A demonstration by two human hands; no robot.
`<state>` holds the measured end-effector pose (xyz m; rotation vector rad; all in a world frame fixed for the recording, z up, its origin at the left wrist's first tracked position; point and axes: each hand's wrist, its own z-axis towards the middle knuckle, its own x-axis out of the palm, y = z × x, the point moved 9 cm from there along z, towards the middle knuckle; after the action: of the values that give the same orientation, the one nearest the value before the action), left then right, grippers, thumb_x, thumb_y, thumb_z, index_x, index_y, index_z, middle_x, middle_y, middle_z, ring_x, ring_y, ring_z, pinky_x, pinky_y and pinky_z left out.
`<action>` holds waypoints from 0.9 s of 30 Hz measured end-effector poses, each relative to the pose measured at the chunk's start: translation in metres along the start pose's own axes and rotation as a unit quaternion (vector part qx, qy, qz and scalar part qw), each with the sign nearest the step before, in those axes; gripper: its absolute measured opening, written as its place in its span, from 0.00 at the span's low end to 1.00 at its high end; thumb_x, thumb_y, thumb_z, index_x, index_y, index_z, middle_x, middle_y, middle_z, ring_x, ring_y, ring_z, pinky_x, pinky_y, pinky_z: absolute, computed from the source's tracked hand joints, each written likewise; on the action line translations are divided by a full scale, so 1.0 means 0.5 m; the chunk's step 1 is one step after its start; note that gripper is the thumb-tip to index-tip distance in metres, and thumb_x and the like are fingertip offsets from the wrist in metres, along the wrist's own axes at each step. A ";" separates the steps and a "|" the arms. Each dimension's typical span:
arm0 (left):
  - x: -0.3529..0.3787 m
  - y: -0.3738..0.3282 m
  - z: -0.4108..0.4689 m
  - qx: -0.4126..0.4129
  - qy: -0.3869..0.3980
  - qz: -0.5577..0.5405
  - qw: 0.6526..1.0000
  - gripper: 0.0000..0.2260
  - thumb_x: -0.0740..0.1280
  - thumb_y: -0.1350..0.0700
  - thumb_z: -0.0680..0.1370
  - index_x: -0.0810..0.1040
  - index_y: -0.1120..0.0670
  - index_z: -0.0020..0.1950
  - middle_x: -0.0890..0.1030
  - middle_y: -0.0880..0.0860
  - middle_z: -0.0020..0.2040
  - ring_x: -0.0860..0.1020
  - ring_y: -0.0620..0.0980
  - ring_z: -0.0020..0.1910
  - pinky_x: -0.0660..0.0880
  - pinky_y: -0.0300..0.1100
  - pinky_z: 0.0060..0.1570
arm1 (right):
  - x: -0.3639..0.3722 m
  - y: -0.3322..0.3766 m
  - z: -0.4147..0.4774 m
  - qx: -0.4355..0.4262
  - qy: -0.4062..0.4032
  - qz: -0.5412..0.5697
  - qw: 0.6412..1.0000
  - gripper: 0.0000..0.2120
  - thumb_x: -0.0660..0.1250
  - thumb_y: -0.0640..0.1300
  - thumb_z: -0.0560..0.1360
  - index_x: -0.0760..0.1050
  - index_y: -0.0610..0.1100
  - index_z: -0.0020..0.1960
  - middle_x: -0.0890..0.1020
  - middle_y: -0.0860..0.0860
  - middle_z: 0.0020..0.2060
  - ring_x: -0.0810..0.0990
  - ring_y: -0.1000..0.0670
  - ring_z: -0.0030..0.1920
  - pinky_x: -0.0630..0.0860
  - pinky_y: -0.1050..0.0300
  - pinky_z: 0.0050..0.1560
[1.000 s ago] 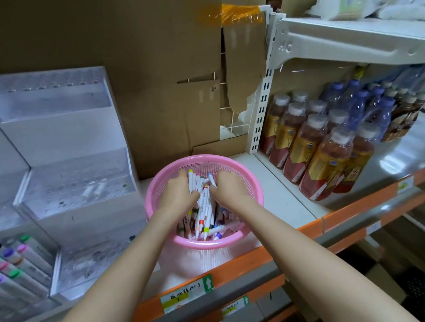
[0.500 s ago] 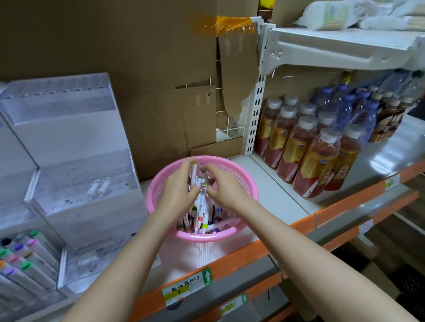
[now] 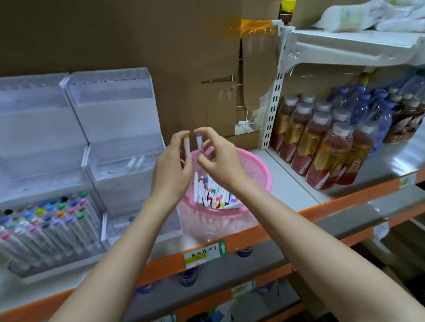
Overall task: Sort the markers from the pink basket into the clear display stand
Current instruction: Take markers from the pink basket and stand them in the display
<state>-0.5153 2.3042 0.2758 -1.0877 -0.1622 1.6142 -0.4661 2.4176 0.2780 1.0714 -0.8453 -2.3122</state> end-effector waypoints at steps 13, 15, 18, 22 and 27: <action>-0.321 0.038 -0.017 -0.011 -0.128 0.059 0.990 0.21 0.66 0.61 0.76 0.69 0.49 0.67 0.76 0.49 0.43 0.77 0.48 0.39 0.70 0.37 0.41 | 0.151 0.220 0.036 -0.099 0.041 0.065 0.992 0.20 0.66 0.37 0.72 0.72 0.47 0.63 0.76 0.50 0.38 0.78 0.50 0.31 0.79 0.47 0.40; -0.373 0.063 -0.022 -0.032 -0.145 0.059 0.987 0.20 0.65 0.60 0.76 0.69 0.49 0.67 0.76 0.50 0.43 0.77 0.49 0.40 0.71 0.39 0.40 | 0.182 0.260 0.044 -0.112 0.055 0.069 0.990 0.20 0.66 0.37 0.73 0.71 0.46 0.63 0.75 0.51 0.38 0.78 0.50 0.31 0.78 0.47 0.40; -0.442 0.108 -0.033 -0.052 -0.171 0.045 0.983 0.20 0.65 0.61 0.76 0.69 0.48 0.66 0.76 0.51 0.42 0.78 0.51 0.39 0.76 0.49 0.42 | 0.229 0.316 0.056 -0.122 0.070 0.086 0.986 0.19 0.65 0.36 0.73 0.71 0.44 0.64 0.74 0.51 0.38 0.78 0.50 0.31 0.78 0.45 0.40; -0.509 0.158 -0.037 -0.062 -0.186 0.044 0.980 0.20 0.66 0.61 0.75 0.70 0.49 0.65 0.76 0.50 0.41 0.78 0.53 0.38 0.77 0.50 0.42 | 0.296 0.372 0.071 -0.113 0.076 0.116 0.984 0.19 0.64 0.35 0.74 0.71 0.43 0.63 0.74 0.52 0.37 0.78 0.46 0.30 0.79 0.42 0.36; -0.574 0.217 -0.023 -0.057 -0.190 0.018 0.980 0.19 0.65 0.62 0.75 0.70 0.48 0.64 0.76 0.50 0.40 0.78 0.50 0.36 0.78 0.49 0.39 | 0.362 0.427 0.106 -0.097 0.061 0.137 0.984 0.18 0.64 0.36 0.74 0.70 0.45 0.64 0.74 0.52 0.37 0.79 0.48 0.32 0.80 0.42 0.34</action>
<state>-0.5987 2.0214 0.3623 -0.8613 -0.4953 1.8531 -0.5857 2.1724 0.3596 0.9389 -0.6586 -2.0308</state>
